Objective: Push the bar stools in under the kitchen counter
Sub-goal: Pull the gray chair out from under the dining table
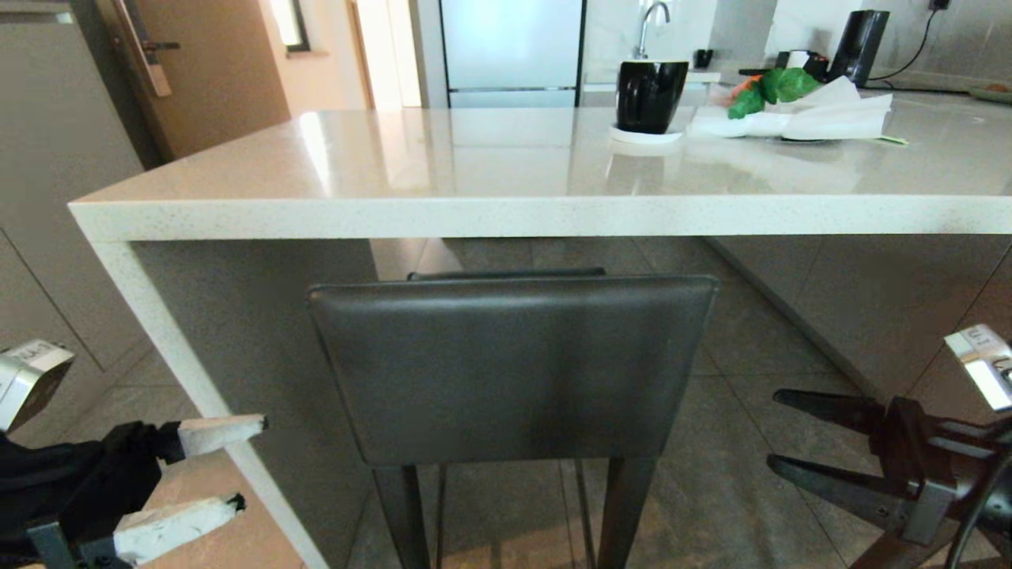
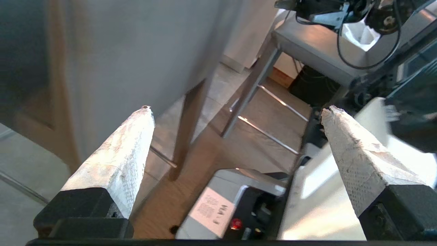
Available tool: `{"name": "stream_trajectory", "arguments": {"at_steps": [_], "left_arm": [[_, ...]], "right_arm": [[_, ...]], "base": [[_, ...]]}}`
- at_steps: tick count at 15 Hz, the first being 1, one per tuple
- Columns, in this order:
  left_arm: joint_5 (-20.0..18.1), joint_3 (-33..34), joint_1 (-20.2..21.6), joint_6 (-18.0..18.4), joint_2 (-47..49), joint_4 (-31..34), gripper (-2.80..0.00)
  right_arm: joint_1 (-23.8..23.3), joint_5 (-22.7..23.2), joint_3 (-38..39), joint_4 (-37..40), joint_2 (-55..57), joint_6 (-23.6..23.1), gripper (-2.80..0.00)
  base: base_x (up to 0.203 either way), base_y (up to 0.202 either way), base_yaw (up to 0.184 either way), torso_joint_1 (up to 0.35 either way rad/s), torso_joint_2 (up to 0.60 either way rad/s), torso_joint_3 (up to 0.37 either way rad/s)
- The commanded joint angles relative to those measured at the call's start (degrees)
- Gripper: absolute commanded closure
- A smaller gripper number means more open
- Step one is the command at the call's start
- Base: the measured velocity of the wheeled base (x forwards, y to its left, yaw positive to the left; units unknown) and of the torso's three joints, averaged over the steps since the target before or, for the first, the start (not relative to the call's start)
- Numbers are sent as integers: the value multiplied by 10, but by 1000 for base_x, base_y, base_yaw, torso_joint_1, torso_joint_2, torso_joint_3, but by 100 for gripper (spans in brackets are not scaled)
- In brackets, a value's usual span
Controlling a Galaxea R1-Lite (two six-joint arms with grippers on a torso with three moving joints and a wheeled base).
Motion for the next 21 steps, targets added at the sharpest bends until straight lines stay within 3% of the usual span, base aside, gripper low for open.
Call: {"name": "stream_trajectory", "arguments": {"at_steps": [1, 3, 6, 10, 15, 21], "left_arm": [[-5, -8, -8, 0, 106, -81, -280], [-5, -15, -18, -5, 199, -188, -280], [-3, -65, -27, -21, 283, -265, -280], [-3, -131, -35, -29, 324, -271, -280], [-4, -180, -53, -33, 365, -271, -280], [-3, -208, -76, -33, 385, -271, -280]], "right_arm": [[5, 6, -17, -9, 37, 0, -280], [10, 6, -42, -14, 60, 0, -280], [25, 5, -73, -14, 86, 0, -280], [52, -1, -98, -39, 135, 0, -280], [53, -5, -109, -132, 201, 2, -280], [64, -4, -130, -143, 244, 1, -280]], "base": [[0, 0, 0, 0, 0, 0], [0, 0, 0, 0, 0, 0], [0, 0, 0, 0, 0, 0], [0, 0, 0, 0, 0, 0], [0, 0, 0, 0, 0, 0], [0, 0, 0, 0, 0, 0]]}}
